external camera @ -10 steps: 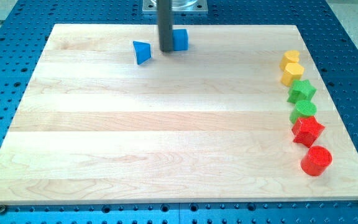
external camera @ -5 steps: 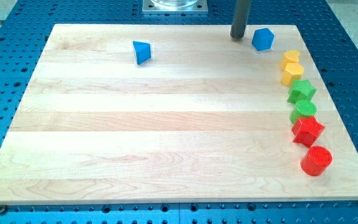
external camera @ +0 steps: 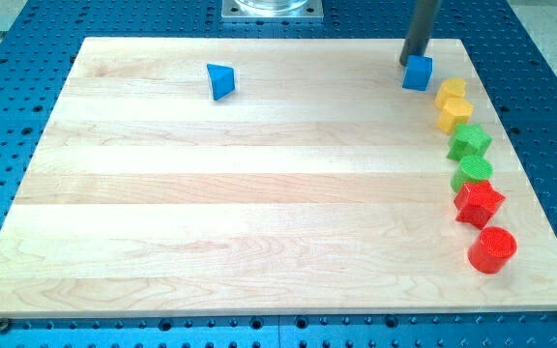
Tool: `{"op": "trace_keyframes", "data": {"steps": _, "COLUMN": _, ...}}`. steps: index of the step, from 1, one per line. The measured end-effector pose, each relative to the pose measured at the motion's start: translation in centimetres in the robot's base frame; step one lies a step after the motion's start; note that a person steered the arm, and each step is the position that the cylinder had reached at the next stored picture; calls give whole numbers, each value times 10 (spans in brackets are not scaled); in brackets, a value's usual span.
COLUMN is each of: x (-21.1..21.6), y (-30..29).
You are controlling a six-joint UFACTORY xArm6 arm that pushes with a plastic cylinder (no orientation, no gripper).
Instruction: Place the blue cube above the heart
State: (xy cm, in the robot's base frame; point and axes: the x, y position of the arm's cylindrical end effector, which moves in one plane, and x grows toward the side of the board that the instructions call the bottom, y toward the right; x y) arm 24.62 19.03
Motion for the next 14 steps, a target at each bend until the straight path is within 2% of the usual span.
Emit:
{"op": "trace_keyframes", "data": {"steps": 1, "x": 9, "y": -21}}
{"op": "trace_keyframes", "data": {"steps": 4, "x": 37, "y": 17}}
{"op": "trace_keyframes", "data": {"steps": 6, "x": 37, "y": 37}}
{"op": "trace_keyframes", "data": {"steps": 7, "x": 21, "y": 43}}
{"op": "trace_keyframes", "data": {"steps": 8, "x": -7, "y": 104}}
{"op": "trace_keyframes", "data": {"steps": 9, "x": 34, "y": 132}}
{"op": "trace_keyframes", "data": {"steps": 10, "x": 52, "y": 124}}
{"op": "trace_keyframes", "data": {"steps": 14, "x": 52, "y": 97}}
